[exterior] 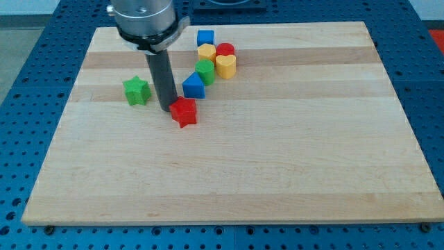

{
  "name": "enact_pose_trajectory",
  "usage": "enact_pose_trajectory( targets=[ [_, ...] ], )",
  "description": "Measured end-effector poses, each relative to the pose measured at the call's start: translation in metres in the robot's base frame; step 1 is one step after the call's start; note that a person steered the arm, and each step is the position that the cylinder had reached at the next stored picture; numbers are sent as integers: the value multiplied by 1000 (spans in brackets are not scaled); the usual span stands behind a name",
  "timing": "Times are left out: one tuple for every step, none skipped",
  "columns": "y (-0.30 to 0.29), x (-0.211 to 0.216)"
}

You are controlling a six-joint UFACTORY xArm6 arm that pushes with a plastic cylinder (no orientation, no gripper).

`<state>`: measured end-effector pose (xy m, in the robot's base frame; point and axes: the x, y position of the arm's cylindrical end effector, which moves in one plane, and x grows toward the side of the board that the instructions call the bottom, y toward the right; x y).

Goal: Move the red star towards the bottom left

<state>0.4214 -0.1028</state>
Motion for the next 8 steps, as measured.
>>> enact_pose_trajectory(
  targets=[
    [37,0],
    [48,0],
    [87,22],
    [78,66],
    [109,104],
    [106,128],
    [25,122],
    [6,112]
  ],
)
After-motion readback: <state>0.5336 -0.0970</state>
